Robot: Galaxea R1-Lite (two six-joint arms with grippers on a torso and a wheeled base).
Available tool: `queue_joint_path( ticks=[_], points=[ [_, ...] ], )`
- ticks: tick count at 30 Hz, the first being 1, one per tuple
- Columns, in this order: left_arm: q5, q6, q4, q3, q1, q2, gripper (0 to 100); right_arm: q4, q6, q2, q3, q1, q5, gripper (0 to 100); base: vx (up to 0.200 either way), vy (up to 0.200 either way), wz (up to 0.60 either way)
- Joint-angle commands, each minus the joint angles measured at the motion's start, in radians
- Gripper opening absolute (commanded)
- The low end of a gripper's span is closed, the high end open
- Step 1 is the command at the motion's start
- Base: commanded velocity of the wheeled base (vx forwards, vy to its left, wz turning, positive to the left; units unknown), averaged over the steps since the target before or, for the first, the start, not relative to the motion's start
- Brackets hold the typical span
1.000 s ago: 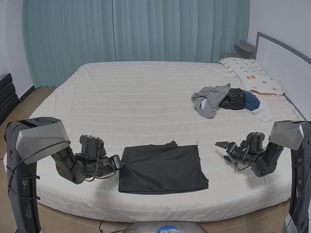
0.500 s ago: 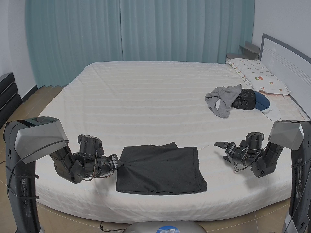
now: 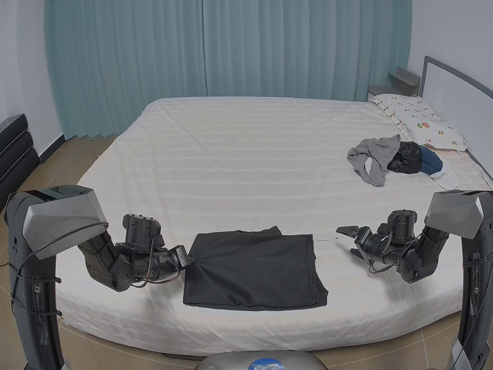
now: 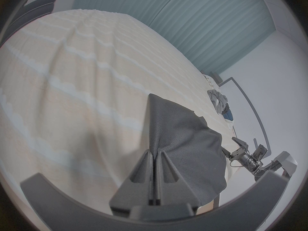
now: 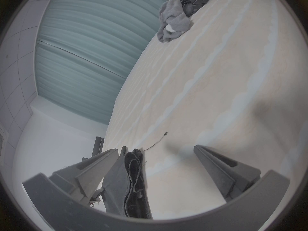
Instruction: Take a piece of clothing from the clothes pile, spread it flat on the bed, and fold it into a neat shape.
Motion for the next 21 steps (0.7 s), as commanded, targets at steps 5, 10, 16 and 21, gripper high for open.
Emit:
queue_joint_path(
  ticks=[5, 10, 16, 21],
  points=[
    [0.0, -0.001, -0.005, 0.018, -0.004, -0.009, 0, -0.002, 0.0, -0.012, 0.009, 0.016, 0.0, 100, 0.0, 0.2, 0.0],
    [0.0, -0.001, -0.005, 0.029, -0.008, -0.012, 0, -0.002, 0.0, -0.012, 0.015, 0.025, -0.008, 100, 0.0, 0.2, 0.0],
    [0.0, -0.001, -0.007, 0.046, -0.016, -0.014, 0, -0.002, 0.0, -0.012, 0.017, 0.031, -0.009, 100, 0.0, 0.1, 0.0],
    [0.0, -0.001, -0.007, 0.063, -0.03, -0.021, 0, -0.01, 0.0, -0.018, 0.024, 0.043, -0.015, 100, 0.0, 0.0, 0.0]
  ],
)
